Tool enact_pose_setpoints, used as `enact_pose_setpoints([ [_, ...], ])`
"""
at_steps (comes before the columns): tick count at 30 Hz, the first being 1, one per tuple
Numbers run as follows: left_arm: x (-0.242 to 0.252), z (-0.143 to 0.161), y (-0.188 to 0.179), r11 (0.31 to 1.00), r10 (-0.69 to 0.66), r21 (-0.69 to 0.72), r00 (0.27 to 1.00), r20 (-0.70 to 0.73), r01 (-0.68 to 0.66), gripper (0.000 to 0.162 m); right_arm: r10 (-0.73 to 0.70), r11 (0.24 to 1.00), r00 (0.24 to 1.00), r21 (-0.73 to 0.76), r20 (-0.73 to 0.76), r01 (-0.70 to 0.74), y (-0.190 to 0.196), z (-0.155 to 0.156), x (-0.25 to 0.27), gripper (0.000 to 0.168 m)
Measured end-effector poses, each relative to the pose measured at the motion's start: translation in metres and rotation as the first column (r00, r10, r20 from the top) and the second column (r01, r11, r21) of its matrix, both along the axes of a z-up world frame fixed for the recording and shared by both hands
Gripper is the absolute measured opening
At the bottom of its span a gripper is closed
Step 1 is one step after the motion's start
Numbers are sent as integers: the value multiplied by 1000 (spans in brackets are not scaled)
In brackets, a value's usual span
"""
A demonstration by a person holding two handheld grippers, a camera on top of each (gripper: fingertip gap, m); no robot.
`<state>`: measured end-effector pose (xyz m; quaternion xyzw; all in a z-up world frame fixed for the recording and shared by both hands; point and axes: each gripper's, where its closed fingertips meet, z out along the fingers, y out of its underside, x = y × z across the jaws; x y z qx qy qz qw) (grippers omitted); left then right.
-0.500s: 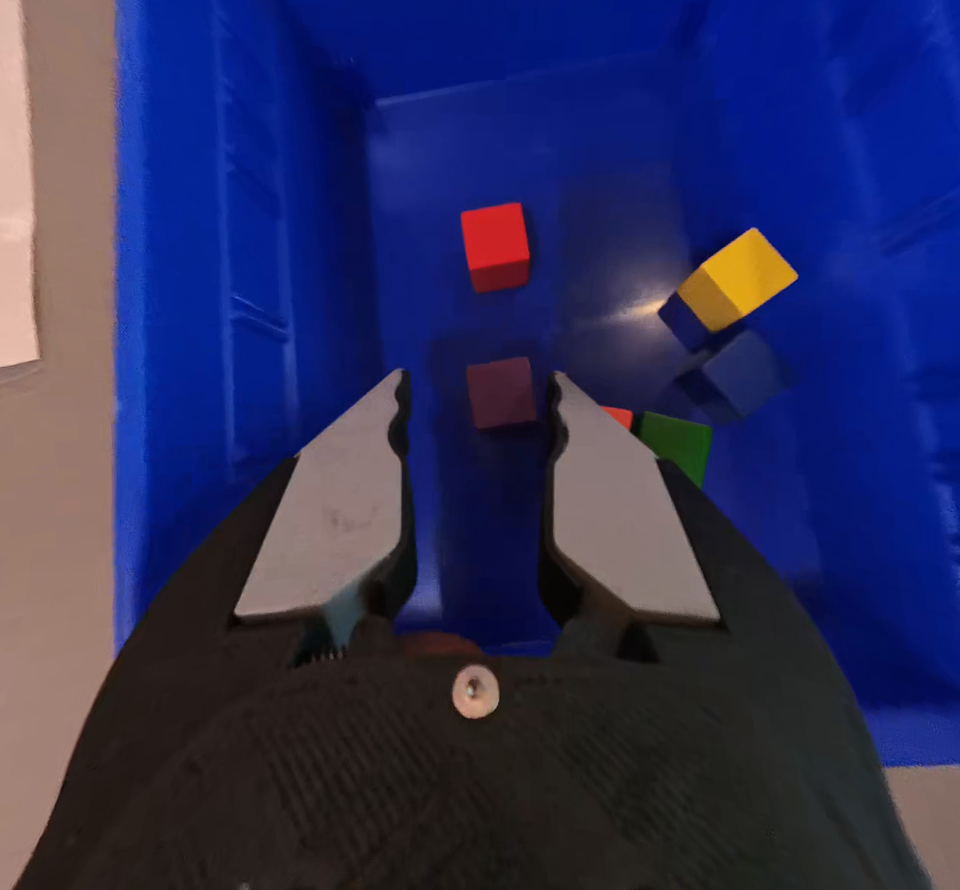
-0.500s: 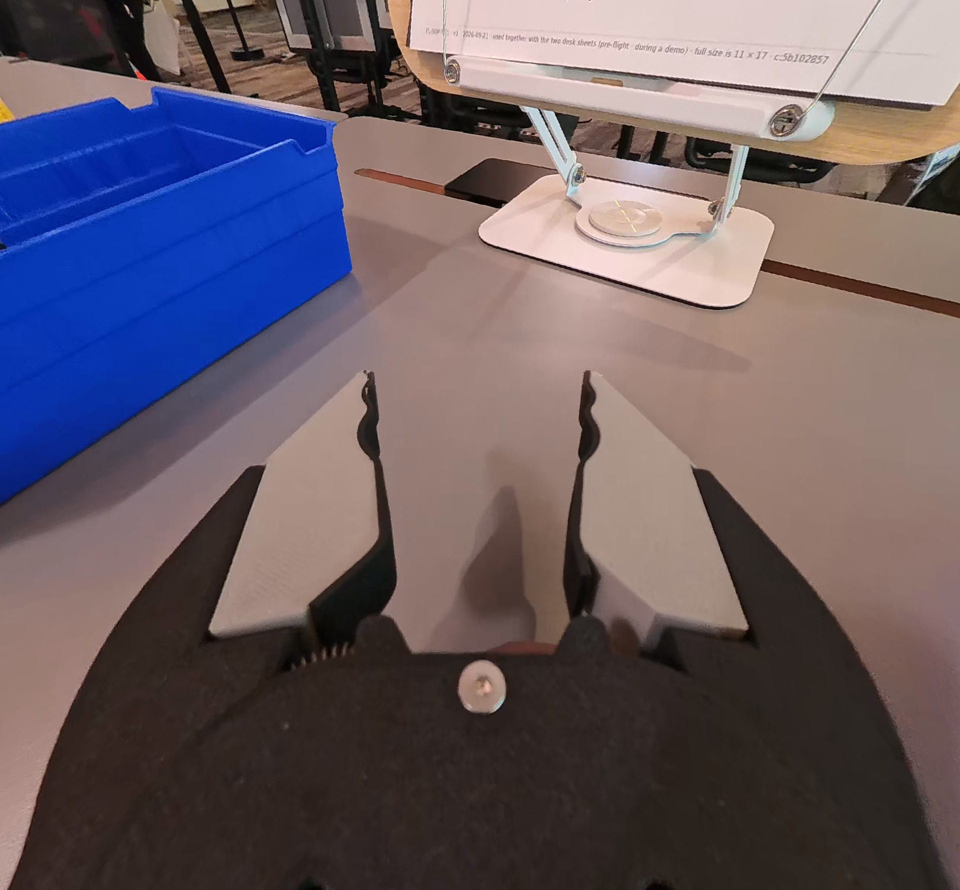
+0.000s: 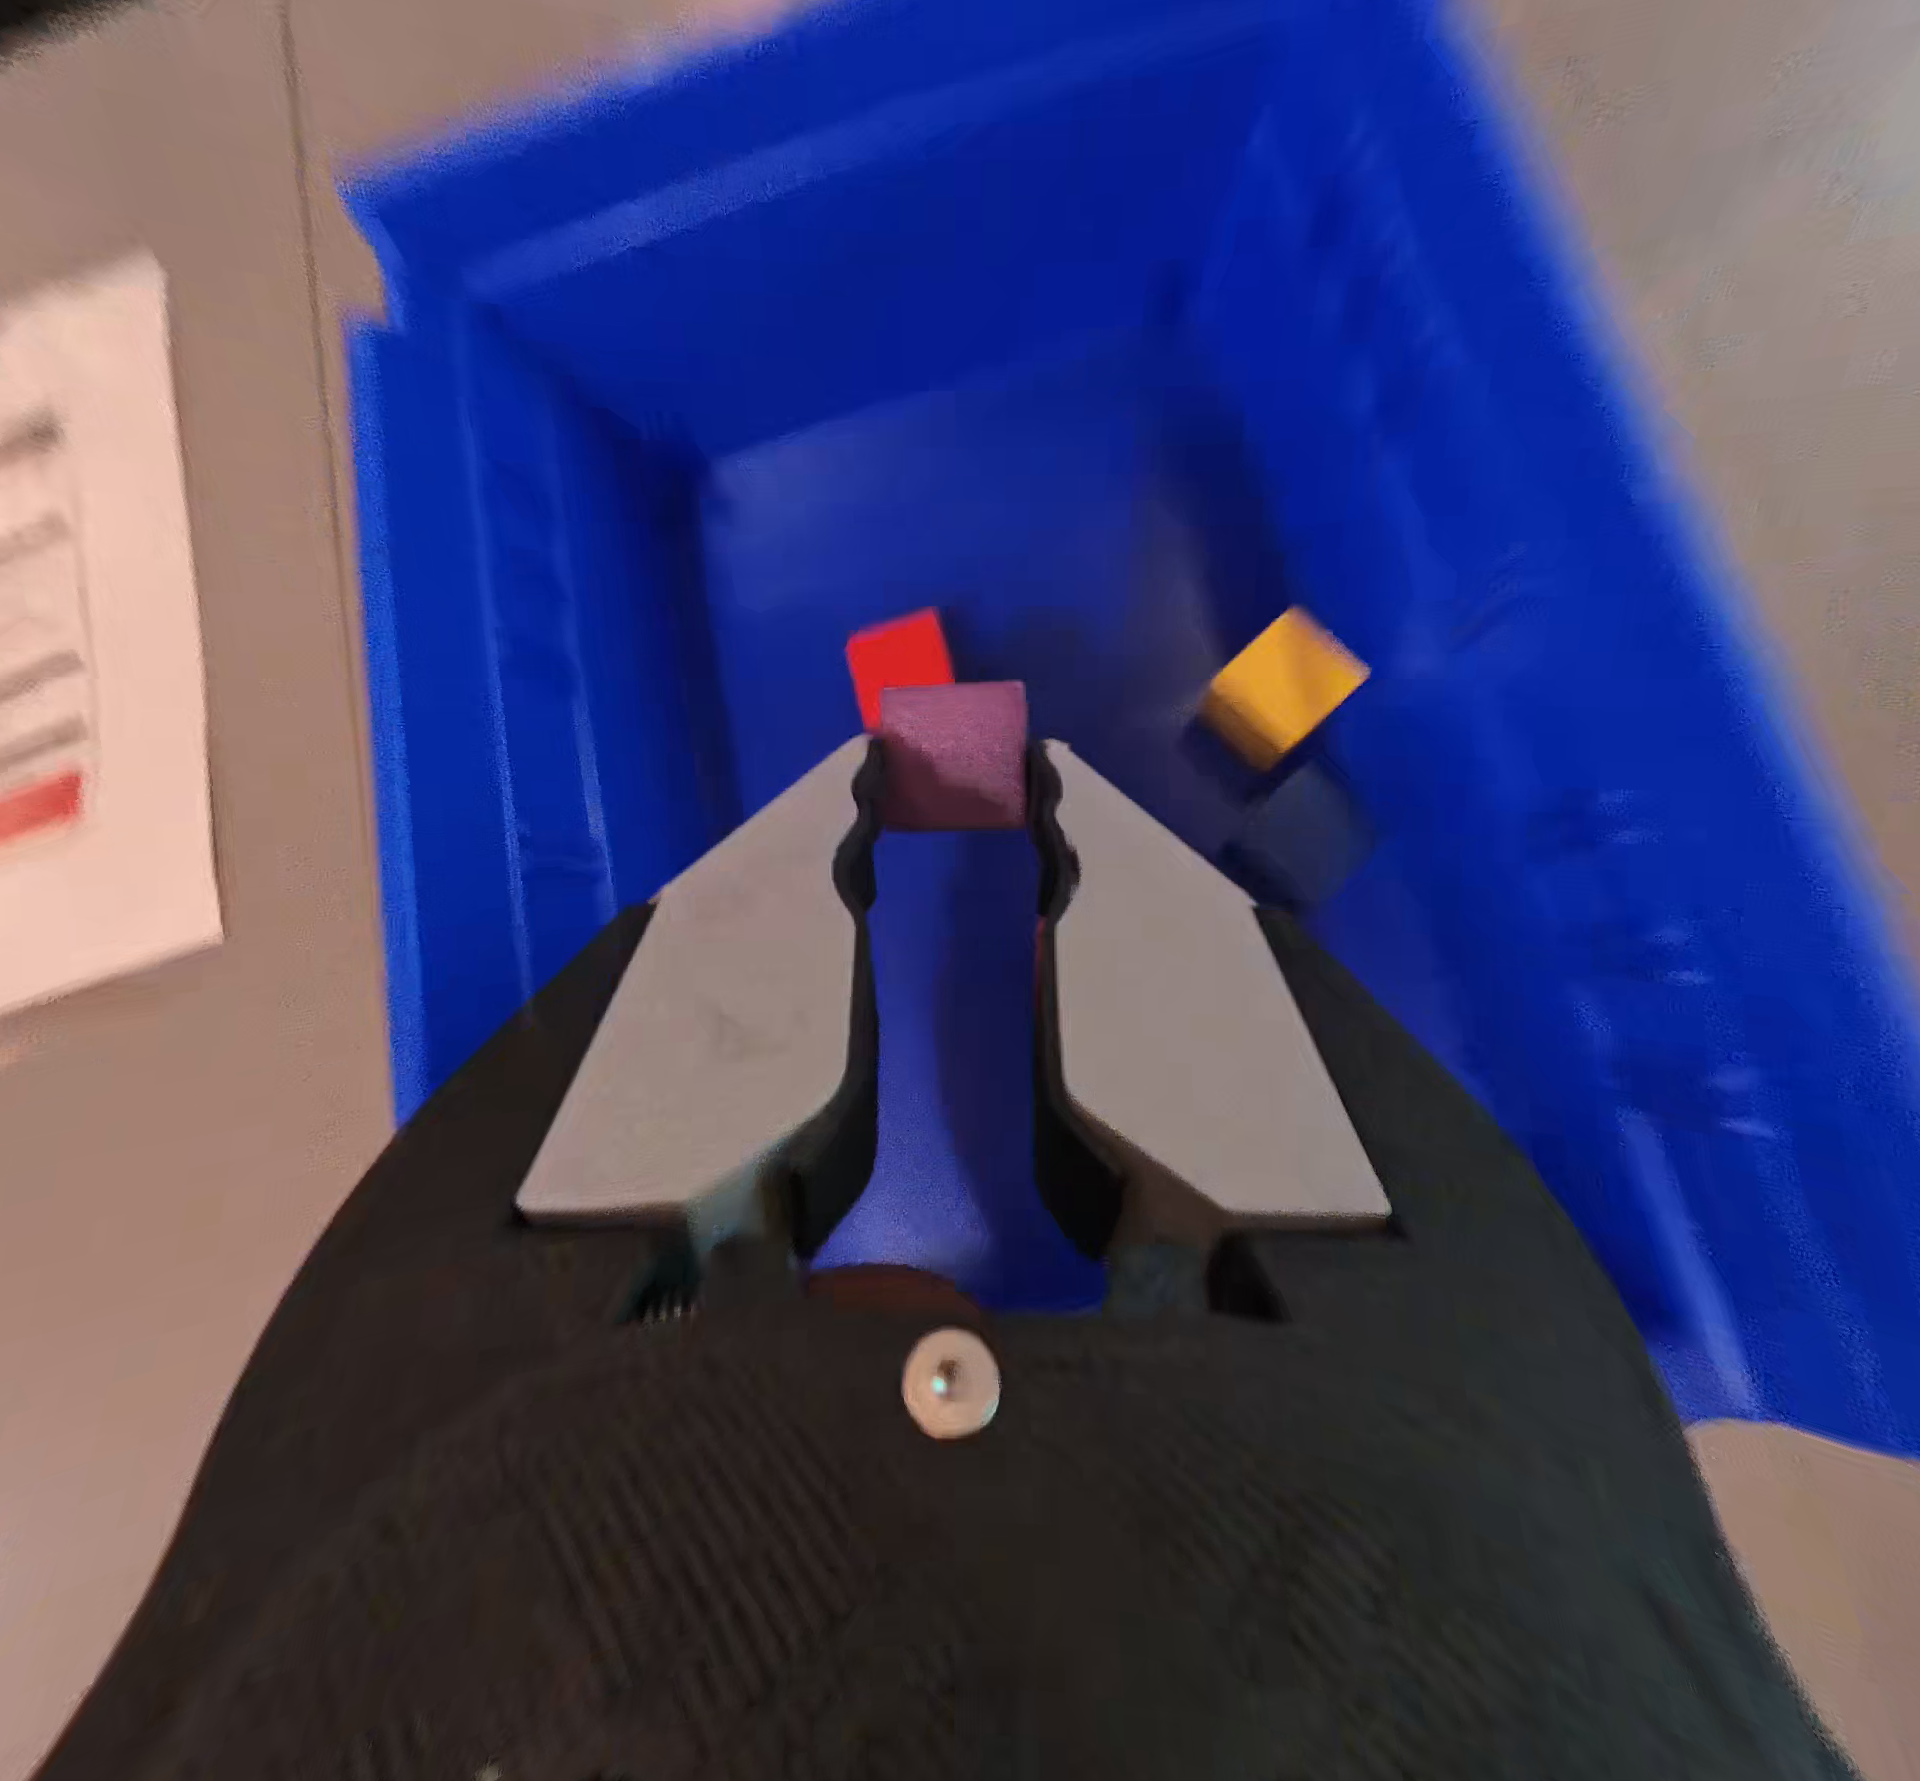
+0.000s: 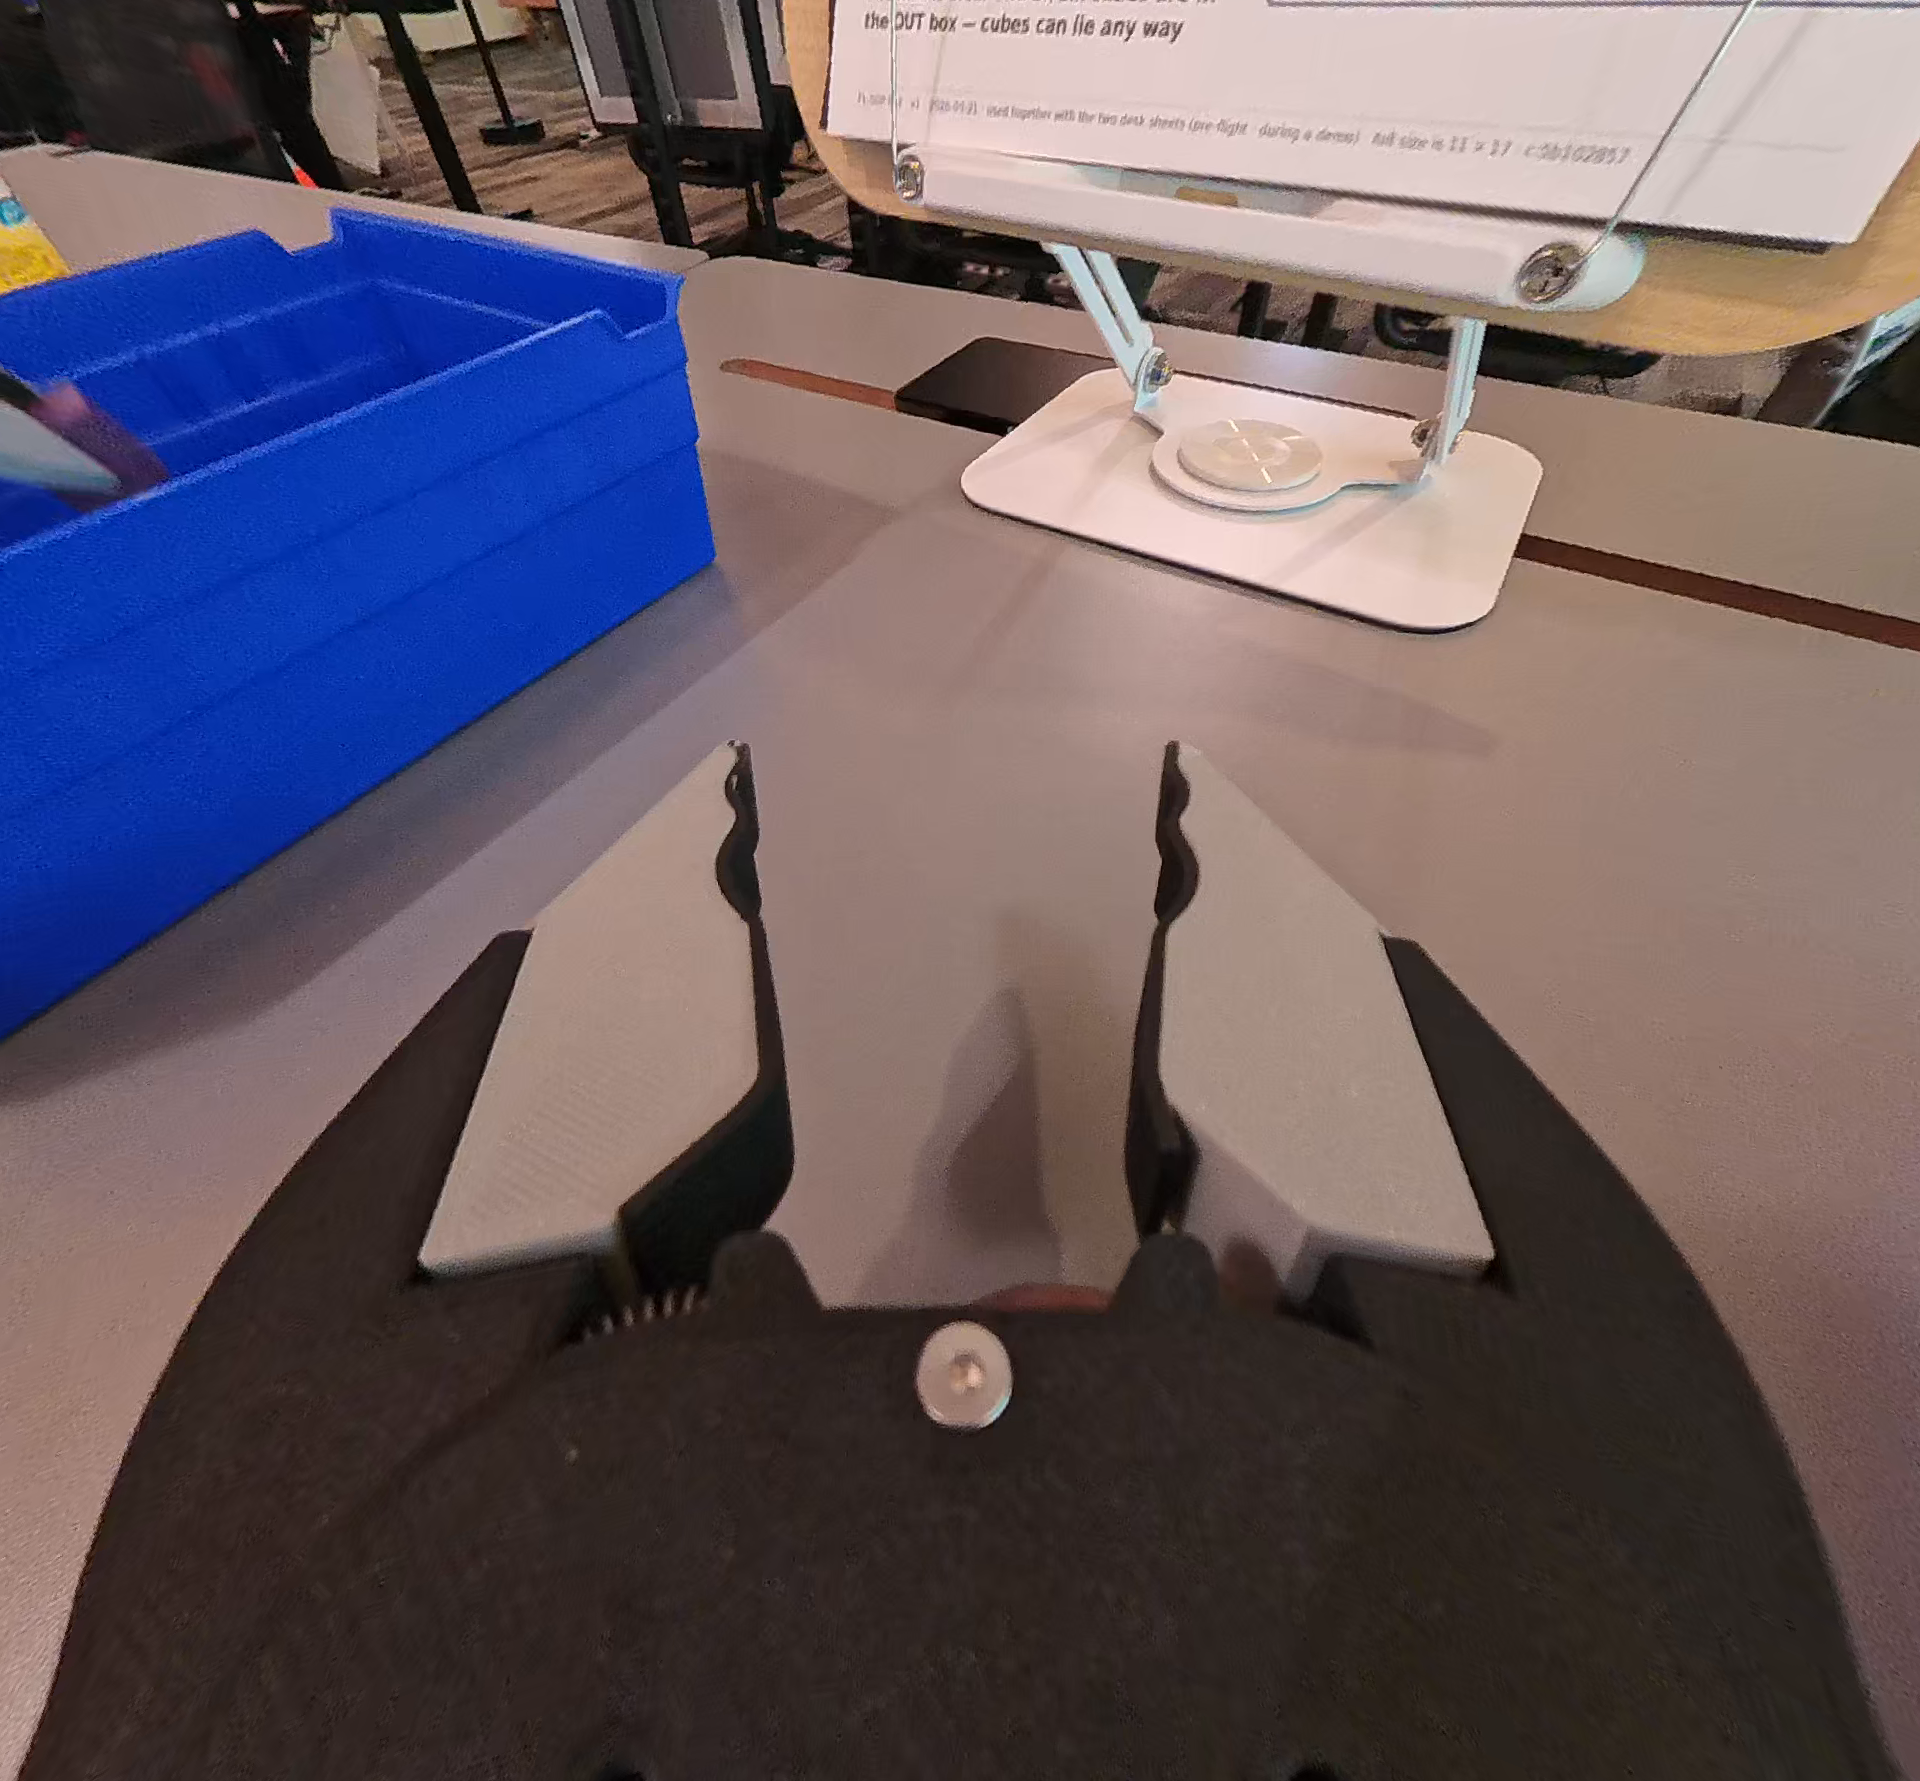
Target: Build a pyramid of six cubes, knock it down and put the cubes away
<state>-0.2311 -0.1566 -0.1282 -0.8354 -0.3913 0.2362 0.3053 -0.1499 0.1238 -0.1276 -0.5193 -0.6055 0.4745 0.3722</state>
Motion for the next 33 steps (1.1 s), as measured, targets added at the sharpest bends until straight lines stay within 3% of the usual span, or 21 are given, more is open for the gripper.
enact_pose_setpoints([
  [1,5,21,14,998,-48,43,997,-52,51,25,-5,1000,1000,-2,-4,5,3,2,0,75],
  [4,45,70,72,938,-322,84,935,-148,336,25,-24,1000,1000,10,-18,25,17,10,3,74],
  [6,76,74,106,868,-492,3,862,-124,496,25,-44,999,999,20,-32,45,30,15,5,73],
  [11,120,36,177,637,-758,-218,653,-1,739,25,-108,994,993,-8,-51,108,66,20,9,74],
  [14,138,1,208,508,-830,-284,551,92,813,25,-129,992,991,3,-45,129,83,19,10,71],
  [19,148,-46,236,381,-860,-379,474,188,843,25,-148,988,989,-43,-23,147,97,11,8,69],
  [22,151,-71,237,359,-848,-389,471,245,849,25,-130,990,992,-48,3,129,93,5,6,69],
  [24,152,-74,240,390,-847,-355,482,225,850,29,-125,991,992,-38,5,125,91,5,5,69],
  [27,151,-69,239,436,-830,-319,513,219,842,62,-124,992,992,-28,-3,124,89,7,5,69],
  [31,148,-34,235,474,-841,-311,528,116,824,60,-125,991,992,-39,-2,125,89,7,5,69],
  [33,144,1,233,568,-810,-231,586,10,790,58,-126,990,992,-58,-4,125,91,7,6,69],
])
